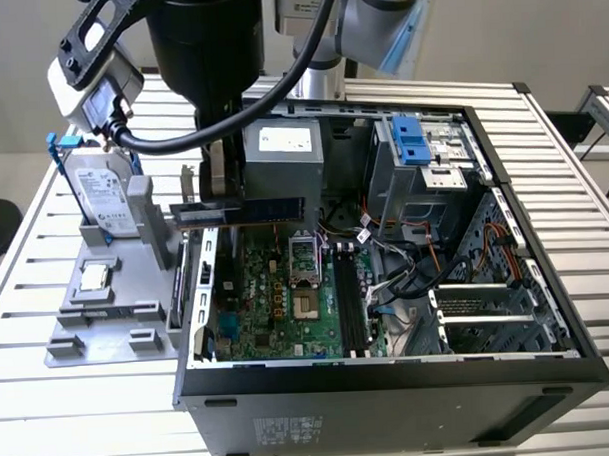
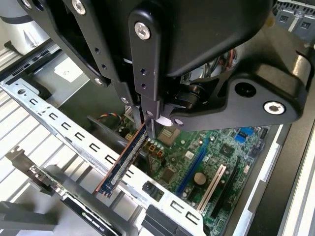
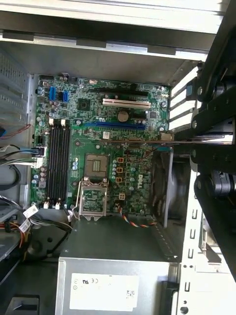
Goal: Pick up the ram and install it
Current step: 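Pick up the ram and move it above insertion slot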
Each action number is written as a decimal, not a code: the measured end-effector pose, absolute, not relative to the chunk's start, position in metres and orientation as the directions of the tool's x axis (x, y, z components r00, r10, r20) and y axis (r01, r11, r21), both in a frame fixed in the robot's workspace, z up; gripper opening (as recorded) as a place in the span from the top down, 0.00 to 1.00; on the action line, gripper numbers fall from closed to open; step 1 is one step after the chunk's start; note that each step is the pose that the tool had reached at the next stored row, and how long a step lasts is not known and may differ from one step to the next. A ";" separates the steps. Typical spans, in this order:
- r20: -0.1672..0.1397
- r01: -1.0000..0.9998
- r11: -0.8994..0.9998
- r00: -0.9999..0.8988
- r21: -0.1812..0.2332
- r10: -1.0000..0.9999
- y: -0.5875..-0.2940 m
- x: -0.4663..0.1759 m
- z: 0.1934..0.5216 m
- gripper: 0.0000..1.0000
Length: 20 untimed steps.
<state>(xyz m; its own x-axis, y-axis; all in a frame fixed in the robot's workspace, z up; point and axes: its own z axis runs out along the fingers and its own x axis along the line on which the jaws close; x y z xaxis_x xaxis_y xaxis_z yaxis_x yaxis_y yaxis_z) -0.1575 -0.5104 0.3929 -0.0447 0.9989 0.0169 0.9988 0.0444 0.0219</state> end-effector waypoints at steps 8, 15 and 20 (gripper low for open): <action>0.017 0.999 0.044 -0.045 0.022 0.999 -0.510 -0.151 0.393 1.00; 0.017 0.999 0.044 -0.045 0.022 0.999 -0.510 -0.142 0.393 1.00; 0.017 0.999 0.044 -0.045 0.022 0.999 -0.510 -0.135 0.393 1.00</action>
